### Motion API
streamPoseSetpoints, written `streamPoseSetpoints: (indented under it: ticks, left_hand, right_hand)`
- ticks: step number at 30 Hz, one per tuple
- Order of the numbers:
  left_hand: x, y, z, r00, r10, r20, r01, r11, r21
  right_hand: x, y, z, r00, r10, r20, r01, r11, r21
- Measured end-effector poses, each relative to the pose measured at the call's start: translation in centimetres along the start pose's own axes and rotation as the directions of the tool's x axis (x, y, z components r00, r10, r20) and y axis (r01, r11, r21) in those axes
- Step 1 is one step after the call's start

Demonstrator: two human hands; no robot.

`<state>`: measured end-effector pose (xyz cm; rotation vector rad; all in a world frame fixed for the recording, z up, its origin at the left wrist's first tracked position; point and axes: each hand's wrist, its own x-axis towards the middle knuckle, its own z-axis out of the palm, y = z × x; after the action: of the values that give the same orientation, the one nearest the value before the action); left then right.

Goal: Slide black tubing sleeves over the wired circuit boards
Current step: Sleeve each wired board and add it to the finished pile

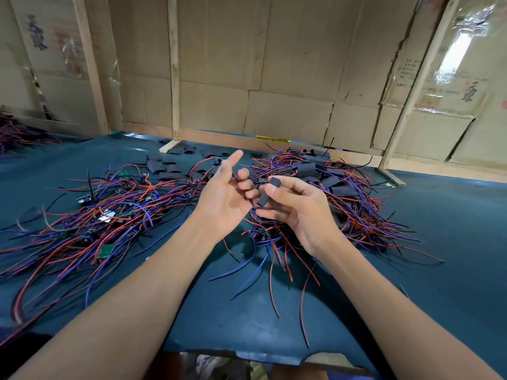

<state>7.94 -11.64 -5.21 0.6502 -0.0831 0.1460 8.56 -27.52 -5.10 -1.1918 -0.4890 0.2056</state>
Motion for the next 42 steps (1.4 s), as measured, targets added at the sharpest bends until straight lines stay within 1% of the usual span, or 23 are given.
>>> streamPoseSetpoints:
  ticks: [2, 3, 5, 7, 9, 11, 14, 15, 19, 22, 28, 32, 35, 37, 42]
  left_hand:
    - [0.0, 0.1, 0.1, 1.000, 0.003, -0.007, -0.003, 1.000, 0.018]
    - [0.0, 0.2, 0.1, 1.000, 0.006, -0.010, -0.006, 1.000, 0.001]
    - [0.1, 0.4, 0.2, 0.999, 0.034, -0.014, -0.035, 0.996, -0.088]
    - [0.3, 0.5, 0.2, 0.997, 0.069, -0.015, -0.071, 0.984, -0.165]
    - [0.4, 0.5, 0.3, 0.995, 0.097, -0.008, -0.096, 0.975, -0.200]
    - [0.4, 0.6, 0.4, 0.993, 0.120, -0.018, -0.121, 0.982, -0.145]
    - [0.1, 0.7, 0.7, 0.994, 0.103, -0.021, -0.103, 0.994, 0.034]
    - [0.1, 0.6, 0.8, 0.995, 0.099, -0.023, -0.098, 0.994, 0.051]
    - [-0.2, 0.5, 1.2, 0.992, 0.114, -0.056, -0.115, 0.993, -0.009]
    - [-0.4, 0.2, 1.4, 0.989, 0.142, -0.032, -0.141, 0.989, 0.039]
    - [-0.6, -0.4, 1.2, 0.991, 0.117, 0.062, -0.127, 0.973, 0.191]
    - [-0.9, -0.4, 1.2, 0.983, 0.159, 0.088, -0.174, 0.962, 0.209]
    - [-1.1, -0.6, 1.2, 0.980, 0.184, 0.076, -0.199, 0.925, 0.322]
    - [-1.2, -0.9, 1.3, 0.985, 0.157, 0.067, -0.171, 0.913, 0.371]
    - [-1.2, -1.2, 1.4, 0.995, 0.052, 0.088, -0.076, 0.949, 0.306]
  right_hand:
    - [0.0, 0.1, 0.0, 1.000, 0.000, -0.002, 0.000, 0.999, -0.042]
    - [0.0, 0.1, 0.0, 1.000, 0.001, -0.006, -0.001, 0.999, -0.049]
    - [0.0, 0.2, 0.2, 1.000, -0.004, -0.016, 0.004, 0.999, -0.045]
    - [0.1, 0.2, 0.3, 0.999, -0.022, -0.038, 0.022, 1.000, -0.007]
    - [0.3, 0.2, 0.3, 0.996, -0.042, -0.080, 0.048, 0.996, 0.070]
    - [0.4, 0.1, 0.2, 0.992, -0.053, -0.115, 0.067, 0.991, 0.120]
    - [0.3, -0.1, 0.1, 0.990, -0.047, -0.136, 0.069, 0.984, 0.165]
    - [0.3, -0.2, 0.1, 0.990, -0.039, -0.139, 0.065, 0.980, 0.186]
    - [0.1, -0.6, 0.3, 0.987, -0.026, -0.157, 0.065, 0.967, 0.246]
    - [-0.1, -0.8, 0.5, 0.986, -0.024, -0.163, 0.067, 0.963, 0.263]
    - [-0.1, -1.3, 0.4, 0.984, -0.030, -0.173, 0.084, 0.945, 0.315]
    - [0.1, -1.3, 0.1, 0.980, -0.036, -0.196, 0.095, 0.950, 0.298]
    - [0.1, -1.0, 0.1, 0.982, -0.053, -0.183, 0.098, 0.964, 0.248]
    - [0.1, -0.8, 0.0, 0.980, -0.071, -0.183, 0.110, 0.971, 0.213]
    - [0.2, -0.9, -0.2, 0.964, -0.141, -0.224, 0.173, 0.976, 0.131]
